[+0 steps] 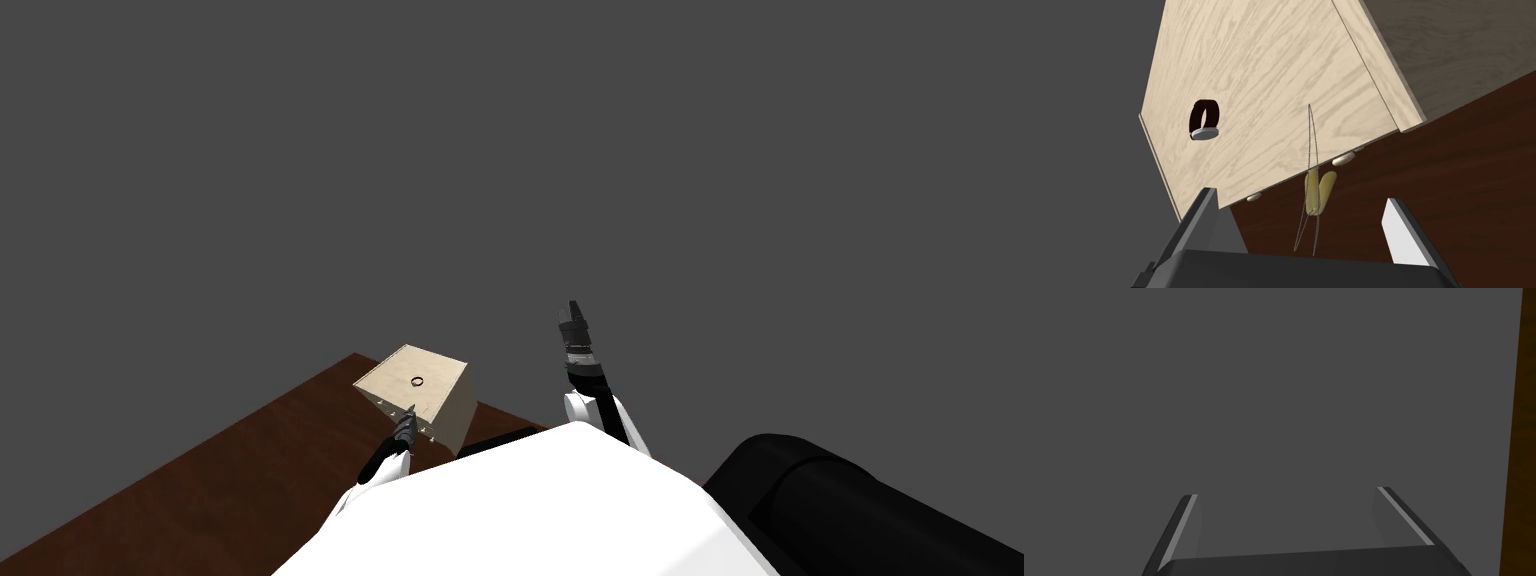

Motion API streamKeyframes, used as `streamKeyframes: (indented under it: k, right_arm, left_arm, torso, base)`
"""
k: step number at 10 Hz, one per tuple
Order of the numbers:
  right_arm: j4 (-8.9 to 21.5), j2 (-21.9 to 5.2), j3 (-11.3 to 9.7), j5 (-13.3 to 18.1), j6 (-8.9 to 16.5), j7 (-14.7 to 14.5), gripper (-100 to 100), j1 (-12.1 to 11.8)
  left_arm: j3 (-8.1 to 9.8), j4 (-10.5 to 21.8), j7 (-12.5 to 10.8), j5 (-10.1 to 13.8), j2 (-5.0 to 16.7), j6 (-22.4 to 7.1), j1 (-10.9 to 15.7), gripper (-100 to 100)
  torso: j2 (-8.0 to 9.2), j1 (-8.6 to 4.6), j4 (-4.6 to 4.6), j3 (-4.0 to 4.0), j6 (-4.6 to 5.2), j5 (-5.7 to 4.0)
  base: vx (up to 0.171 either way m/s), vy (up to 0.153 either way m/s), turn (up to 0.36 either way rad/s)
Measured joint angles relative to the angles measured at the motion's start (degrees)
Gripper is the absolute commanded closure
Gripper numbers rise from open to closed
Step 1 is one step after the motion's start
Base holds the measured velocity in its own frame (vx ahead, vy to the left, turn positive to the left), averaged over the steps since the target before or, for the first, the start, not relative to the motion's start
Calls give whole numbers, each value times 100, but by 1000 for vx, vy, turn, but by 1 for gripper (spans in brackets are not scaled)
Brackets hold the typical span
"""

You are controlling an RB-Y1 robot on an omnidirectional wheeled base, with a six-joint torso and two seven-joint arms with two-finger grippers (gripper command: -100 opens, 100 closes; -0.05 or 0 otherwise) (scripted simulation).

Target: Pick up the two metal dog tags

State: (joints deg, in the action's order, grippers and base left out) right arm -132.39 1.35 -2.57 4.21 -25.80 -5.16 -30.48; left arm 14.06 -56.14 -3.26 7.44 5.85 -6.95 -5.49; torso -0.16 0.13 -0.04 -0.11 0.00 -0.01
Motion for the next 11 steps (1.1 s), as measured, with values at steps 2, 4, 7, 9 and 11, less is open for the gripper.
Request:
streamKeyframes:
  k: [2,4,7,9,11]
  right_arm:
    - [0,0,-1,0,0,0,0,1]
    - [0,0,0,0,0,0,0,1]
    - [0,0,0,0,0,0,0,1]
    - [0,0,0,0,0,0,0,1]
    - [0,0,0,0,0,0,0,0]
  left_arm:
    - [71,117,-5,-9,12,49,58,-100]
    - [232,338,-12,-41,18,159,171,-100]
    - [460,803,-24,-84,44,388,402,-100]
    - [602,1018,-32,-108,59,482,517,-100]
    - [686,1117,-32,-128,54,539,566,100]
  torso:
    - [16,-3,4,9,3,-1]
    - [24,2,6,14,1,0]
    - [22,-1,5,13,1,0]
    - [22,-1,5,13,0,0]
    - [20,-2,5,12,-1,-1]
  base:
    - [-15,10,-145]
    - [-24,16,-95]
    - [-18,9,-97]
    - [-18,9,-98]
    - [-4,3,-11]
